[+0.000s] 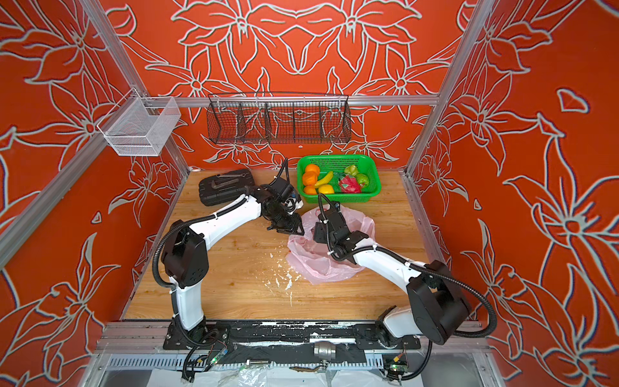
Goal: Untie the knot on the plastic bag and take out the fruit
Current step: 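Lift the orange out of the bag with the right gripper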
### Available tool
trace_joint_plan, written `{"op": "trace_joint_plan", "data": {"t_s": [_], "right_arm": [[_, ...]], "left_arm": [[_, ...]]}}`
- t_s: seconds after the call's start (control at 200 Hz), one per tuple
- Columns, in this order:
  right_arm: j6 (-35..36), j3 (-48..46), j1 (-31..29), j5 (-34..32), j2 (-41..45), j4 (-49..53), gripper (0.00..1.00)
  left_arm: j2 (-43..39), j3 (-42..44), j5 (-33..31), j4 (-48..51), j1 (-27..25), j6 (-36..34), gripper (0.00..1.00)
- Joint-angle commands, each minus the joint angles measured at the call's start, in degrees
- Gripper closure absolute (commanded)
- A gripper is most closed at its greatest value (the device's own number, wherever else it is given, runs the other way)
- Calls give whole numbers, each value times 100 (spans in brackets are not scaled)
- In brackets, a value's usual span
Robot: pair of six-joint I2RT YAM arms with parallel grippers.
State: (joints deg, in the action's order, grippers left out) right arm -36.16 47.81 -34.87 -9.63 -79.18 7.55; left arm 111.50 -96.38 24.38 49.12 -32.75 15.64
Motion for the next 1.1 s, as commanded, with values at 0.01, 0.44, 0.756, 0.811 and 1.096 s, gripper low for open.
{"op": "trace_joint_plan", "data": {"t_s": [0.01, 0.44, 0.756, 0.811, 1.096], "right_arm": [[-162, -130, -7, 463, 209, 261, 50], [-256, -788, 54, 206, 2253, -117, 50], [342, -196, 379, -423, 2501, -15, 49], [399, -56, 481, -435, 2423, -26, 49], [151, 580, 1444, -6, 1678, -445, 50]], "left_arm": [[-102, 216, -125, -389, -23, -219, 56], [-880, 2239, -638, -2690, -504, -603, 57], [-1584, 2418, -1010, -2759, -504, -711, 37], [-1735, 2463, -1053, -2798, -504, -711, 31], [-2483, 2589, -1212, -2898, -504, -643, 10]]}}
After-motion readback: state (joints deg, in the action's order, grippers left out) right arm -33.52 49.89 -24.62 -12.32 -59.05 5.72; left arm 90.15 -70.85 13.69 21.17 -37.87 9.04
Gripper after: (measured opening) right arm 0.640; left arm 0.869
